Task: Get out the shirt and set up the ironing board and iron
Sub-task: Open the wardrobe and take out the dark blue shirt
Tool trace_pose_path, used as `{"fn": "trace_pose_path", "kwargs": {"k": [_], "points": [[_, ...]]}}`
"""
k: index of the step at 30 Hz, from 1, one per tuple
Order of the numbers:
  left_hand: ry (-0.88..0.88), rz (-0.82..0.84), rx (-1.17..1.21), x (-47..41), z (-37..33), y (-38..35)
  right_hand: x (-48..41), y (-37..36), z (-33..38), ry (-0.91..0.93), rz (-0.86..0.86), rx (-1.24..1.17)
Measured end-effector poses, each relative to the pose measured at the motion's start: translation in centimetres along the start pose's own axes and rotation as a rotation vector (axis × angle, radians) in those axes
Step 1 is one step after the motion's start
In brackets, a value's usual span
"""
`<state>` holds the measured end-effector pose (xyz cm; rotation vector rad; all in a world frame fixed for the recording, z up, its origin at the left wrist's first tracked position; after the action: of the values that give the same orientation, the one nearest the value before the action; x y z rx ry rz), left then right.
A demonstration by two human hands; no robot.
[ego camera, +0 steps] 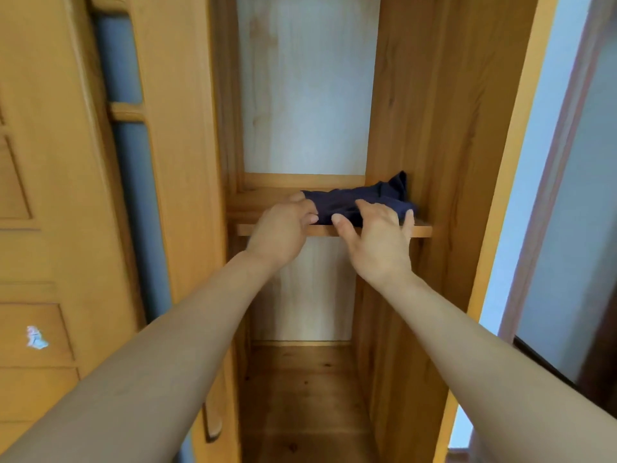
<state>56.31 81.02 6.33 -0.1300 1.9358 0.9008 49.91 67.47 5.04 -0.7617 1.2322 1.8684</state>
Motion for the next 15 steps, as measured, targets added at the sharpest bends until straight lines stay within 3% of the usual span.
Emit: {"fn": "trace_pose_path", "kwargs": {"k": [3, 5, 8, 10, 12, 14, 15], "points": [[-0.125, -0.017, -0.181, 0.8, -1.2, 1.6, -0.4, 0.8, 0.9, 0.032, -0.199, 0.06], [-0.256, -0.143, -0.257, 2.0, -2.3, 2.8, -1.2, 1.2, 1.8, 0.027, -0.302, 0.073], [-0.142, -0.304, -0.157, 2.3, -2.2, 4.2, -2.8, 1.0, 2.6, -0.011, -0.206, 0.149], [0.063, -0.222, -0.169, 0.8, -1.0, 3.3, -3.3, 0.3, 2.1, -0.052, -0.011, 0.229], [0.321, 0.061, -0.224, -0.5, 0.3, 1.9, -3.2, -0.3, 1.5, -0.087, 0.155, 0.251], [0.378, 0.233, -0.297, -0.7, 0.6, 0.6, -2.9, -0.4, 1.1, -0.066, 0.166, 0.258], [0.335, 0.194, -0.327, -0.7, 0.4, 0.2, -2.9, -0.2, 1.0, -0.045, 0.136, 0.262]]}}
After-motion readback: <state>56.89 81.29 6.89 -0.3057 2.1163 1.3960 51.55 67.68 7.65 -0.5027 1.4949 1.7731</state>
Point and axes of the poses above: each hand's wrist, its own x-axis away from the middle knuckle, its own y-axis out of the back of the hand, z = x × y, the point moved 3 cm from there along -x, towards the middle knuckle, and after that the axes turned 9 degrees about -z, right-handed, at the moved point
